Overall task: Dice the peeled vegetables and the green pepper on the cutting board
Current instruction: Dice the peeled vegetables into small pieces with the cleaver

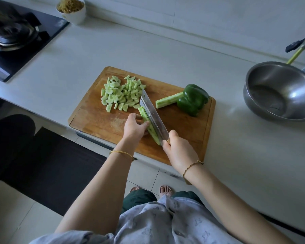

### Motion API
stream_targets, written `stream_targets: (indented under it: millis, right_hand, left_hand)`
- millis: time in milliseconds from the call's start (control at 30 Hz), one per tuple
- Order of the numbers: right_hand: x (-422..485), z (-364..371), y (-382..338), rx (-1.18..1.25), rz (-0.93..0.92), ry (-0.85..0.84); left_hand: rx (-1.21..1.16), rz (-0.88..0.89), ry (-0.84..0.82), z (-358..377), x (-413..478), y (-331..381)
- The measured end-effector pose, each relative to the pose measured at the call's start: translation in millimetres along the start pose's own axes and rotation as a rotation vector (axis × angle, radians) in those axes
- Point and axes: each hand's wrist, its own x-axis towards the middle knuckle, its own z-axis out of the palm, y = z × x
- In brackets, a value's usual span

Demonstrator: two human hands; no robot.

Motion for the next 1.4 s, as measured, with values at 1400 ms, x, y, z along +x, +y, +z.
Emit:
stream_targets:
  millis: [1400]
  right_hand:
    - [5,-3,31,0.266,-0.013,0.067]
  left_hand:
    - [0.364,0.125,0.078,18,-16,4]
